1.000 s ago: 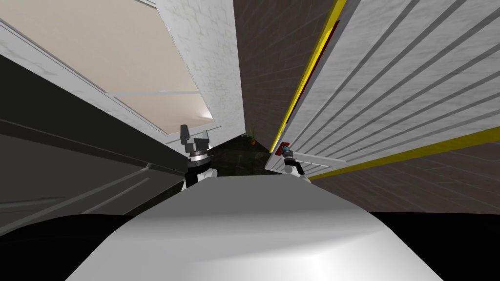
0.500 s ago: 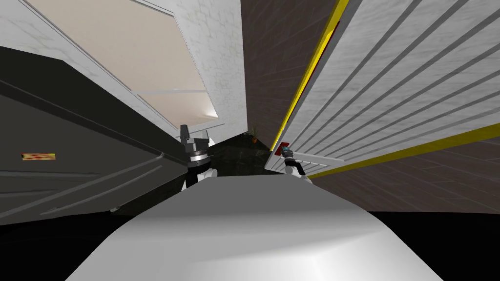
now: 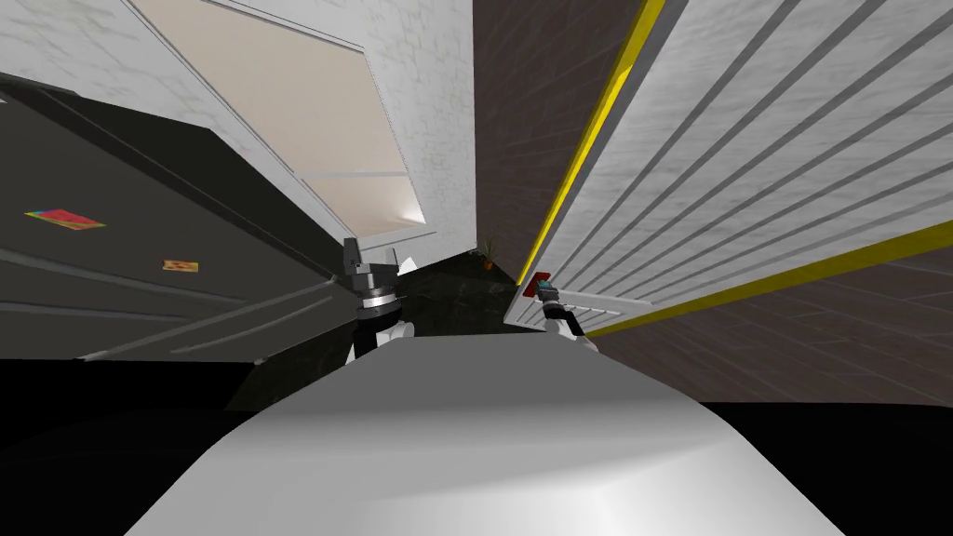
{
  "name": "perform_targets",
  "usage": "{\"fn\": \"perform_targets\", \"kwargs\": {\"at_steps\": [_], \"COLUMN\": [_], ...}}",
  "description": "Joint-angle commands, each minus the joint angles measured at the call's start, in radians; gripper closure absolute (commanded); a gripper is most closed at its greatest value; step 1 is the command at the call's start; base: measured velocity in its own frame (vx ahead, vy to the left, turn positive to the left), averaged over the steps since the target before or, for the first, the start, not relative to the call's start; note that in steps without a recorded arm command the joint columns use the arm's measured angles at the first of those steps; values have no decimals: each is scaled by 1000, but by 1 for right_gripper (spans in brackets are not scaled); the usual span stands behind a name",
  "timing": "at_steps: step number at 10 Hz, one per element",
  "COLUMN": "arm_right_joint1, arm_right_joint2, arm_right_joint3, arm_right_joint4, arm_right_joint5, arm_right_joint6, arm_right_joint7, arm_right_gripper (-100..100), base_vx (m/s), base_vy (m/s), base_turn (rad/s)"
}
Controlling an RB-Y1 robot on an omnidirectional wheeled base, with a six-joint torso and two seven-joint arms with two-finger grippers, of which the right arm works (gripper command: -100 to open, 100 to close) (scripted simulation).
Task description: Pull the door open
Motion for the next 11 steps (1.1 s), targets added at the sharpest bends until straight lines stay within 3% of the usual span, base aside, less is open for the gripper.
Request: {"fn": "perform_targets", "kwargs": {"at_steps": [1,2,11], "arm_right_joint1": [5,2,21], "arm_right_joint2": [-11,-8,-76], "arm_right_joint3": [9,6,71], "arm_right_joint4": [-7,-3,-21], "arm_right_joint5": [5,3,26], "arm_right_joint6": [-6,-4,-44], "arm_right_joint7": [-13,-8,-81], "arm_right_gripper": [100,100,100], "base_vx": [-201,-89,-200], "base_vy": [-26,-9,-57], "base_turn": [98,25,130]}}
